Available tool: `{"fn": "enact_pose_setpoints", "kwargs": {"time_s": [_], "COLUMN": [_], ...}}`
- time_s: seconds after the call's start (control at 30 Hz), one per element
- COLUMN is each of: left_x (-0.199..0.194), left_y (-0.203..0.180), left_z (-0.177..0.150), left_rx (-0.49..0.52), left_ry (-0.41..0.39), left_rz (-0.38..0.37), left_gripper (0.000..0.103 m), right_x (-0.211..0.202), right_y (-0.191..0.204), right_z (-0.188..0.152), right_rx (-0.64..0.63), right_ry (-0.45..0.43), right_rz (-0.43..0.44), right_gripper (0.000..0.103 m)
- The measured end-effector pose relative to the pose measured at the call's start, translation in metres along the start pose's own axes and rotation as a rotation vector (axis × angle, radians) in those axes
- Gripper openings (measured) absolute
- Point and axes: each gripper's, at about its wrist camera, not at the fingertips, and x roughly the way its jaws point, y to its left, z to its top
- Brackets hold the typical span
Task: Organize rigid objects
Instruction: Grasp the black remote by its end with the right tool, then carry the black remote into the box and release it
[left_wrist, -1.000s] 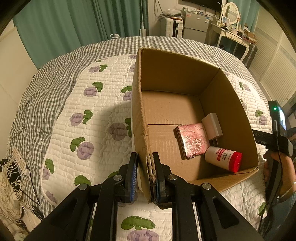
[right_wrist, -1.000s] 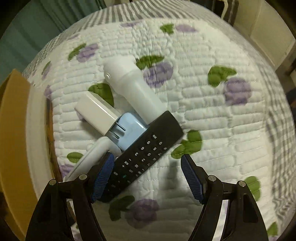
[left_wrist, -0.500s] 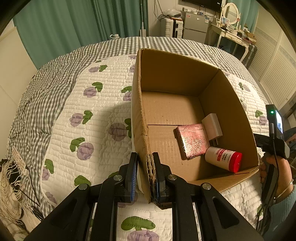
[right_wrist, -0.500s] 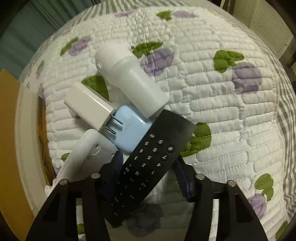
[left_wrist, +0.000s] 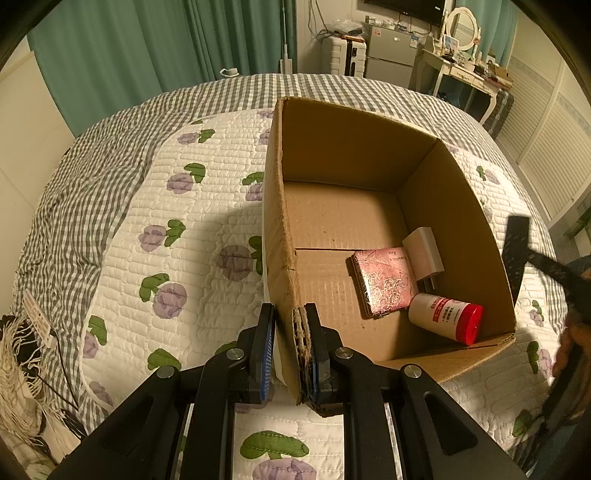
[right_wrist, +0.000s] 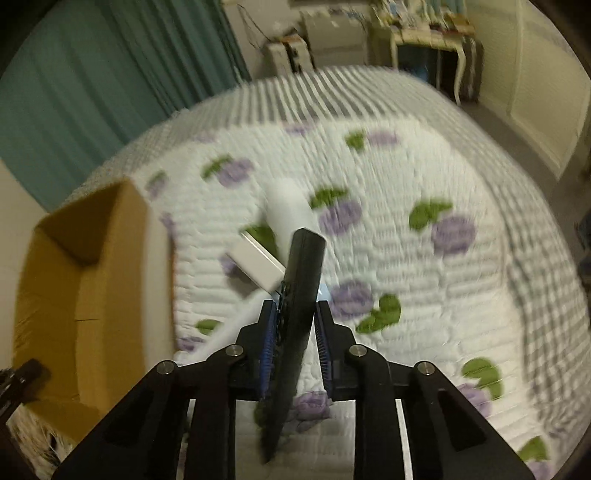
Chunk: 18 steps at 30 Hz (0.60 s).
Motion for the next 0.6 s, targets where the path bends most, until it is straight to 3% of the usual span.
{"fn": "enact_pose_setpoints", "kwargs": {"time_s": [0.3,0.6], "left_x": [0.0,0.0], "left_y": [0.0,0.0], "left_z": [0.0,0.0], "left_rx": [0.0,-0.003], "left_ry": [-0.001,0.0], "left_rz": [-0.003,-0.006], "left_gripper": [0.015,0.015], "right_x": [-0.064,-0.125], "right_y": [0.044,0.117], "right_z": [0.03,0.028], "right_rx": [-0.136,-0.345], "right_ry": [-0.137,-0.241], "right_rz": [0.062,0.157], "right_gripper": [0.018,0.018]}}
